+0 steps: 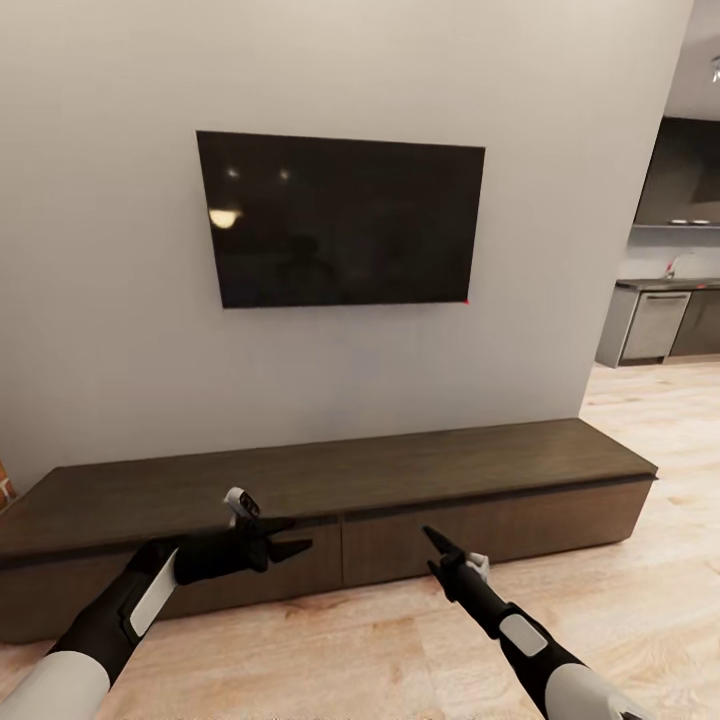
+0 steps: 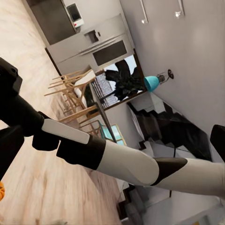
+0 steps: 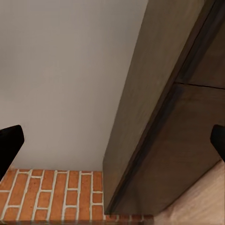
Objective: Place each of the two pumpkins and all three candles from the living room inside a cabinet in the living room (use any cabinet), then make sure every cabinet is closed, and position the cauldron so it is next to a table in the living room.
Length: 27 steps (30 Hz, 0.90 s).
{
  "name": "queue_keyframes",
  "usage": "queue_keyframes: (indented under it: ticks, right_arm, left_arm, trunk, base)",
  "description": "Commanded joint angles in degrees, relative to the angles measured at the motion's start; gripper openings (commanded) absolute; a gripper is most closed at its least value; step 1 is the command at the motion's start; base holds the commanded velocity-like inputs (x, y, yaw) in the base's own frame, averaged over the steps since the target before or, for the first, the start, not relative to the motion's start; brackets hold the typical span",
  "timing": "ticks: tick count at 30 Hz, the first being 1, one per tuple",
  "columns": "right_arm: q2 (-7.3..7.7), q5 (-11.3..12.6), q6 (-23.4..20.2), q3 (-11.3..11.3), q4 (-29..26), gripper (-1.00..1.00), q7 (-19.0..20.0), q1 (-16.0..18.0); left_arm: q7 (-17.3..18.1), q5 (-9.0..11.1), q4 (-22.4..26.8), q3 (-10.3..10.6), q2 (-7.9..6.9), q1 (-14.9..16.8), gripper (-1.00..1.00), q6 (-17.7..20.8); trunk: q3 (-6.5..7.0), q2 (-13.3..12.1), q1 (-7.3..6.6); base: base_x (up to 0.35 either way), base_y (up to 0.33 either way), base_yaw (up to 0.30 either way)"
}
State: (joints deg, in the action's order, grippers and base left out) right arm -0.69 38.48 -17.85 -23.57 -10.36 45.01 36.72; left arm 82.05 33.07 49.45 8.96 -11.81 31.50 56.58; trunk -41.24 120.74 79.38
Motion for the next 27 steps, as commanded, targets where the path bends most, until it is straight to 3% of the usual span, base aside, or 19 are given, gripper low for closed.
queue_keyframes:
  ticks: [1,7,11,17,27]
  right_arm:
    - [0.02,1.27,-0.55,-0.02,-0.06,1.00,0.04,0.02]
    - [0.02,2.48,-0.10,0.02,-0.48,1.00,-0.07,0.02]
    - [-0.01,2.50,0.18,0.02,-0.59,1.00,-0.13,0.02]
    - [-0.02,2.33,4.07,0.13,-0.53,1.00,-0.56,0.02]
    - [-0.05,2.25,4.81,0.35,-0.70,1.00,-0.59,0.02]
  left_arm:
    - [0.22,0.22,-0.02,0.25,-0.09,0.05,1.00,0.58]
    - [0.72,0.24,0.02,0.35,-0.25,0.05,1.00,0.56]
    - [1.66,0.24,-0.02,0.36,-0.36,0.05,1.00,0.55]
    - [2.81,0.24,-0.06,0.46,-0.40,0.05,1.00,0.58]
    - [2.87,0.17,0.15,0.79,-0.36,0.05,1.00,0.64]
  trunk:
    - [-0.24,0.44,0.22]
    - [-1.32,2.85,1.53]
    - [-2.04,4.45,2.41]
    - [-3.12,6.86,3.73]
    - [-4.91,10.87,5.93]
  base:
    - [0.000,0.000,0.000]
    - [0.000,0.000,0.000]
    - [0.000,0.000,0.000]
    - [0.000,0.000,0.000]
    - [0.000,0.000,0.000]
